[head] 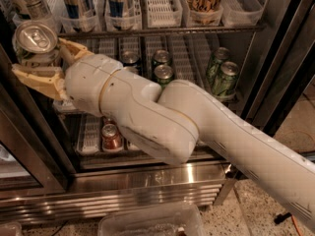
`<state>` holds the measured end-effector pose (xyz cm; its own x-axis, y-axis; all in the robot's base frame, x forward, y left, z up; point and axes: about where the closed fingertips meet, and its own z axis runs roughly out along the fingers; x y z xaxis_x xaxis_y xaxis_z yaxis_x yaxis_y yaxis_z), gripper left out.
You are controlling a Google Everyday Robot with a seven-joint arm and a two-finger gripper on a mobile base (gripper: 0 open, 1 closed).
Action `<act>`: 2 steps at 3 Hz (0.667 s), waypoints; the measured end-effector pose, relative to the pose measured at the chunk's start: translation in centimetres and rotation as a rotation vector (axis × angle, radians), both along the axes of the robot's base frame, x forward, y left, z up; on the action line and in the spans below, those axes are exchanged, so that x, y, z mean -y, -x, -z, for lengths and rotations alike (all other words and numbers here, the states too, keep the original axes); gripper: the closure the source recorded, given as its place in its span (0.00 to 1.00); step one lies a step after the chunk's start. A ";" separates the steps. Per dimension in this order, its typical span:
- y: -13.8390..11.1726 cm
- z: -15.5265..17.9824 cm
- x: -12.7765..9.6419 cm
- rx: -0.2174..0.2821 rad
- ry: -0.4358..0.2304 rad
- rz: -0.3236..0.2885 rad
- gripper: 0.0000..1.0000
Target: Pick 7up can from top shelf of fridge
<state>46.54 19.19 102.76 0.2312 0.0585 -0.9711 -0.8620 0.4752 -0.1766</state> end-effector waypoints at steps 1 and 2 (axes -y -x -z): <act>0.7 0.6 2.8 -0.036 0.012 0.011 1.00; 1.7 1.2 6.1 -0.083 0.039 0.046 1.00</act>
Offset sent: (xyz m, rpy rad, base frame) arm -0.0298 -0.1127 -0.0178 -0.0705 0.1510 -0.1014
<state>44.82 13.13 101.60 0.1516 0.0111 -0.9884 -0.8521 0.5083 -0.1250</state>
